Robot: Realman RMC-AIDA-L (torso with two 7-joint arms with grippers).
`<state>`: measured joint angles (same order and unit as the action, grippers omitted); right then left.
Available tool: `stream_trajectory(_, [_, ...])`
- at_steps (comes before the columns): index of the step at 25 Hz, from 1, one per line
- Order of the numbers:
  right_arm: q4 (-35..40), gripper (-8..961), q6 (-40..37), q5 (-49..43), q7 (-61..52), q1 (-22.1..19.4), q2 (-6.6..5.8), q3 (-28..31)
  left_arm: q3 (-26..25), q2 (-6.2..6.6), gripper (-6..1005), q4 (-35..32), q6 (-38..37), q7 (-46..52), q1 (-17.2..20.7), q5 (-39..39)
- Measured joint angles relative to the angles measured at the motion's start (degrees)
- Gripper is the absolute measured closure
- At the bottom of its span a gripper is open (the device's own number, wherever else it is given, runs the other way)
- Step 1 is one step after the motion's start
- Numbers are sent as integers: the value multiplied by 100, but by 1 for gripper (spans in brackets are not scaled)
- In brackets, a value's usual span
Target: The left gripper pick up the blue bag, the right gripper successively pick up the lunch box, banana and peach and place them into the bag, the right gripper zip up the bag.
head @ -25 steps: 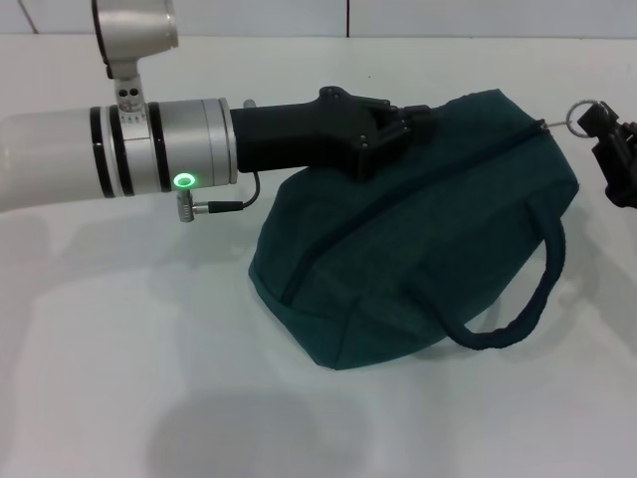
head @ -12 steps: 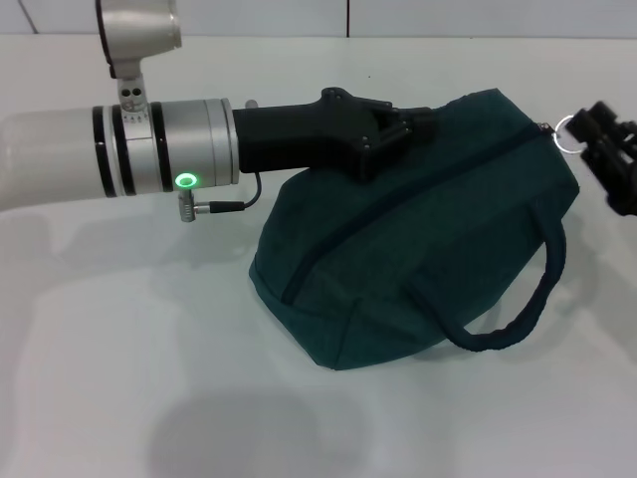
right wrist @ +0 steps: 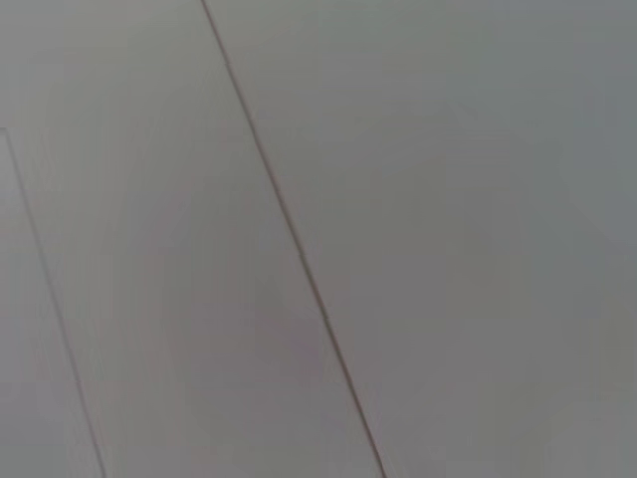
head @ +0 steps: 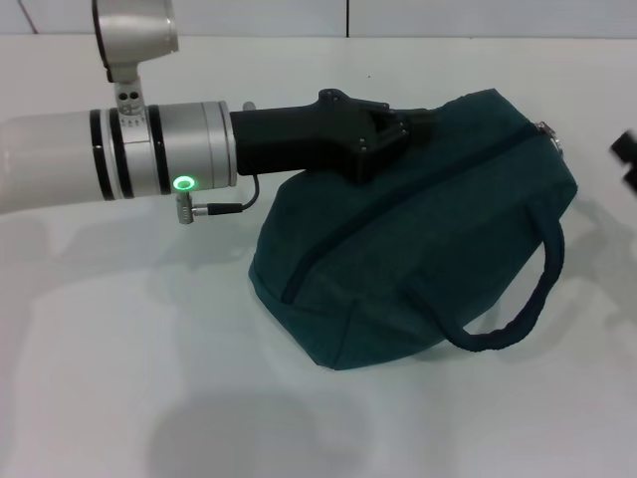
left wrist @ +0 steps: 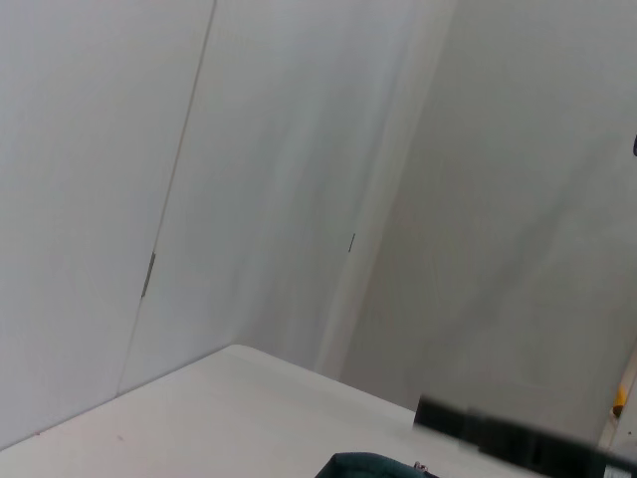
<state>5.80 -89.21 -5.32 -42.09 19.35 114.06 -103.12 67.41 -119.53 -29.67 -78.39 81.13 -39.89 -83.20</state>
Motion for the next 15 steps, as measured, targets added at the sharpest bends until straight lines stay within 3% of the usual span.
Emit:
stream_trajectory(3, [-41,424,236,-362,311,53,-25,-4,0,0,959,0,0,-17,-1,-1])
stream_trajectory(6, [31,414,462,-573,612,93,30,-3,0,0,960,-2,0,-40,-16,0])
stream_trajectory(11, [93,492,678,-674,781,153,90,1,0,0,961,-1,0,-45,-38,1])
stream_trajectory(15, [161,488,715,-676,796,226,95,25,0,0,961,-24,0,-45,-21,3])
